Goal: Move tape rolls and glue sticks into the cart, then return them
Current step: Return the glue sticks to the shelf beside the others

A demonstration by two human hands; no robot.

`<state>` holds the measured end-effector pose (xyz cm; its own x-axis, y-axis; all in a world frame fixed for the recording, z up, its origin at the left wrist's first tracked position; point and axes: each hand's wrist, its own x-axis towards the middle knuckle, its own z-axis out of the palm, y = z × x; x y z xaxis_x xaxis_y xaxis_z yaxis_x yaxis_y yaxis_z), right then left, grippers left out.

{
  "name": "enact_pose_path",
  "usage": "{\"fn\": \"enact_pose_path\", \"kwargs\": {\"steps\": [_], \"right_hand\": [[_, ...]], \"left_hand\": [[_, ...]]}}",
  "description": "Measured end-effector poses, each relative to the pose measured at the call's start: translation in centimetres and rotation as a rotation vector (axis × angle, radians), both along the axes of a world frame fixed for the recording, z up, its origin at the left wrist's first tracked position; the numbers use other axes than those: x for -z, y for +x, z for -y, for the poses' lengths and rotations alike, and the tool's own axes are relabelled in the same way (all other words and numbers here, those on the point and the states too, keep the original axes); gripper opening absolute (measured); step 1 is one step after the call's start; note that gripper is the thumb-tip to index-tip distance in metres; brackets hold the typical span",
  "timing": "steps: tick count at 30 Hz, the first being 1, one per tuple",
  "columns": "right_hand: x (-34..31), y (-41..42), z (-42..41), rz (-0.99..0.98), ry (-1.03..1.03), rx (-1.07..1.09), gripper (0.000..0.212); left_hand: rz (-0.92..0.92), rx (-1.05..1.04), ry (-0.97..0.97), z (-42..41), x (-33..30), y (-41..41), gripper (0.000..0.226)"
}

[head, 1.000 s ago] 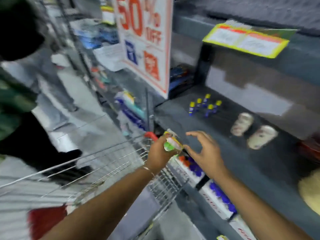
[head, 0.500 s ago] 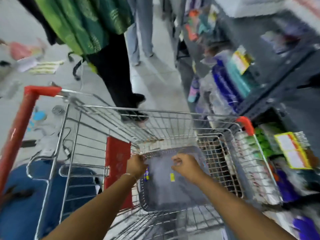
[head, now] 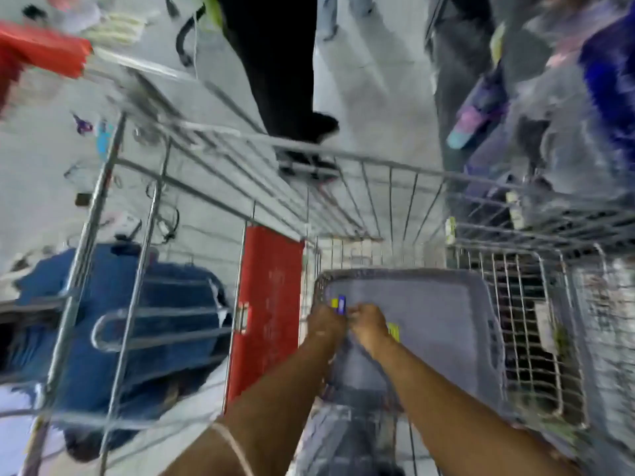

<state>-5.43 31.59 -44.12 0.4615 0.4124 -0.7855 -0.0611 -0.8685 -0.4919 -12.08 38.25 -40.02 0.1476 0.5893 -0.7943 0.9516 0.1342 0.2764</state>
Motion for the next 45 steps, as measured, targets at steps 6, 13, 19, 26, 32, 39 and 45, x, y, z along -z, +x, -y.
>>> {"fn": "enact_pose_path", "kwargs": {"steps": [6,13,19,26,32,39,45], "right_hand": [[-2.3,1.2,-0.2,-0.114,-0.007,0.211,0.035],[-8.2,6.1,1.7,-0.104,0.229,0.240,0.014],[-23.9,11.1,7.9,-0.111,0.491,0.476,0.016],[-39.4,12.5,21.6,0.255,0.775,0.757,0.017],[-45.1,15.4,32.4,0.753,0.772,1.048,0.015],[-41.1,24.7,37.4,0.876,0.543,1.128,0.050],[-39.2,28.0,35.9,0.964,0.393,1.047,0.027]], "left_hand": [[0.145,-0.130,-0.097,0.3,-1.3,0.5,0.026],[0.366,0.224,-0.102,-0.4,-5.9,3.7,0.016],[0.728,0.063,-0.266,2.9,-18.7,9.5,0.015],[1.008,0.415,-0.173,13.4,-31.3,15.7,0.008],[1.184,0.650,-0.030,22.0,-37.9,22.1,0.017],[1.144,0.670,0.116,27.4,-37.8,30.7,0.014],[1.080,0.744,0.278,27.3,-36.1,34.2,0.020]]}}
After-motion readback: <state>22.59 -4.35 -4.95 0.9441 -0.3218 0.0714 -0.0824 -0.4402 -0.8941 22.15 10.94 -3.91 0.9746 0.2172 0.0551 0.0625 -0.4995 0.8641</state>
